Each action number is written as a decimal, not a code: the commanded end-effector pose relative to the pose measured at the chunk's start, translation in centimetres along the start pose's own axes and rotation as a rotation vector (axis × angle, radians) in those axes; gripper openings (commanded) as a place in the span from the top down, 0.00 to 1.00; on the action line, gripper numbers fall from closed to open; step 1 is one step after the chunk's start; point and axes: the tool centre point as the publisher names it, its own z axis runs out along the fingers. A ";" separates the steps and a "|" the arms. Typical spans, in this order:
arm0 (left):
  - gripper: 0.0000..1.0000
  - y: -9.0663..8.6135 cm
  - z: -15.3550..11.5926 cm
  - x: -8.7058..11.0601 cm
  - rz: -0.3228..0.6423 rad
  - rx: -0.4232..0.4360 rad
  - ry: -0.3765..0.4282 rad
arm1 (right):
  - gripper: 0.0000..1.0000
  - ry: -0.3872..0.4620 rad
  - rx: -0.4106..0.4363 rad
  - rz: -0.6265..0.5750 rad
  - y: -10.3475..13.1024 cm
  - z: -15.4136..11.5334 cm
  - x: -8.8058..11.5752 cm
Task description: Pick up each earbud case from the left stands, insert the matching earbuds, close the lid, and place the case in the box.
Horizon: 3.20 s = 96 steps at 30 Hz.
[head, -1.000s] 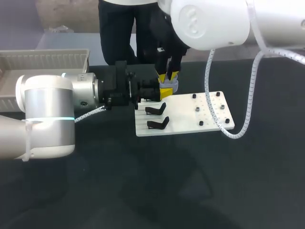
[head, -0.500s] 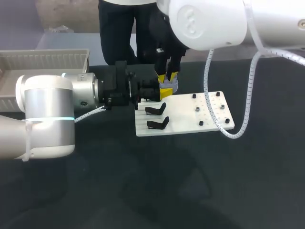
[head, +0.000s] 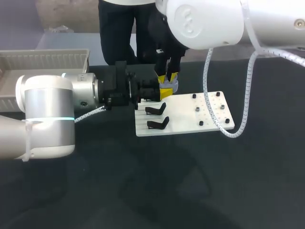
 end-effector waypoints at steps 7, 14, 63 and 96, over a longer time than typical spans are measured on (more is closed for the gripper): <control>1.00 -0.1 0.1 0.1 0.005 -0.007 -0.007 | 1.00 0.011 0.009 -0.011 0.0 0.1 -0.3; 1.00 -0.1 0.1 0.1 0.005 -0.007 -0.007 | 1.00 0.014 0.024 -0.017 -0.2 0.1 -0.2; 1.00 -0.1 0.1 0.1 0.005 -0.007 -0.007 | 0.65 -0.166 -0.045 0.127 -4.1 1.3 -7.0; 1.00 -0.1 0.1 0.1 0.005 -0.007 -0.007 | 0.00 -0.381 -0.100 0.275 -4.4 -0.8 -1.4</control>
